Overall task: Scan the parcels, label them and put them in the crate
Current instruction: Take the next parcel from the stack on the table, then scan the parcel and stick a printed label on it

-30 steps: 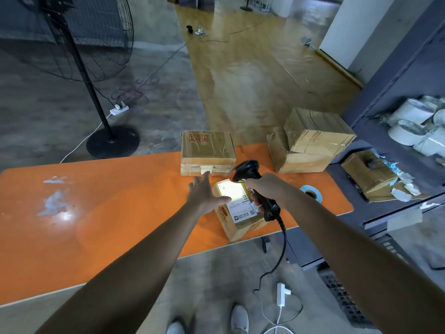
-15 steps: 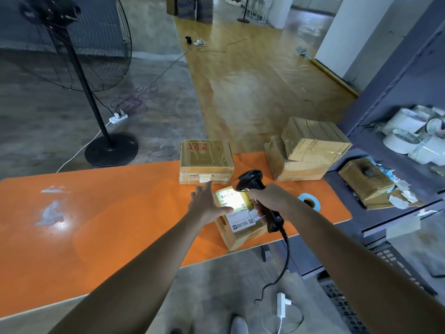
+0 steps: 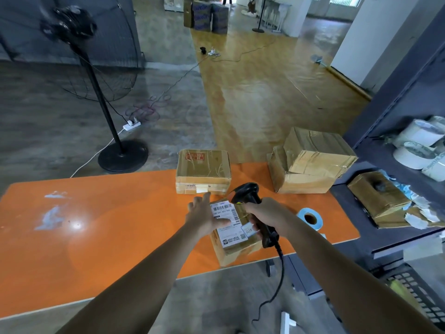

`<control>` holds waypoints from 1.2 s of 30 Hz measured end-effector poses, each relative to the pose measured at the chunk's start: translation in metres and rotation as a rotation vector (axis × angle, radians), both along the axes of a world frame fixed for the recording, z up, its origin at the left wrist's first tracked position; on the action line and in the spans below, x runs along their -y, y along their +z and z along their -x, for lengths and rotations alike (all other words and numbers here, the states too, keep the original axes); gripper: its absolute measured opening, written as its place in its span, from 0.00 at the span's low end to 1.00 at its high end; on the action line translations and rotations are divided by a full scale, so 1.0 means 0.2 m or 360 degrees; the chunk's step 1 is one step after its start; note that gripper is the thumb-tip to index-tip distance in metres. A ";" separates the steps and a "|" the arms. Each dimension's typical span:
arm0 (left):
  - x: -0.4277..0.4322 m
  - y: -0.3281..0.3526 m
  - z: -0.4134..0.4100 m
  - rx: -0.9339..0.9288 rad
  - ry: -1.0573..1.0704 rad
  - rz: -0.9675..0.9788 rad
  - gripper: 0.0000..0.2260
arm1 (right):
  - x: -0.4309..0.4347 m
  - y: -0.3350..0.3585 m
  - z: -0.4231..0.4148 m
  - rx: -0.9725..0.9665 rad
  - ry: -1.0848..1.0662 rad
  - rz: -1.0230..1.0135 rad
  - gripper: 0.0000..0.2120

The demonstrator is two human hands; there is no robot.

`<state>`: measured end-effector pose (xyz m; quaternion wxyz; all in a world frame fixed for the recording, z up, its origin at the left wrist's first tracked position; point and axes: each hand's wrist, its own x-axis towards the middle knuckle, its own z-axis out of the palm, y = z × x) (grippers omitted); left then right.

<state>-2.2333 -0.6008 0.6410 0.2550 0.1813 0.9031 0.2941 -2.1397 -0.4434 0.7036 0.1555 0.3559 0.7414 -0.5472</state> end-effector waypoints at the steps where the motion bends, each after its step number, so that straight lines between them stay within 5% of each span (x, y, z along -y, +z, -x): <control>1: -0.01 0.00 0.00 -0.0001 0.0006 0.0005 0.49 | -0.02 -0.01 0.01 -0.0025 0.0003 0.0008 0.05; 30: -0.64 -0.14 -0.24 -0.0546 -0.0099 0.0223 0.45 | -0.70 -0.68 -0.07 0.0064 0.0202 -0.0412 0.12; 33: -0.71 -0.14 -0.26 -0.0548 -0.0144 0.0266 0.46 | -0.74 -0.65 -0.12 -0.0073 0.0129 -0.0605 0.16; 36: -0.78 -0.13 -0.29 -0.0556 -0.0198 0.0292 0.45 | -0.80 -0.63 -0.21 -0.0117 0.0102 -0.1160 0.16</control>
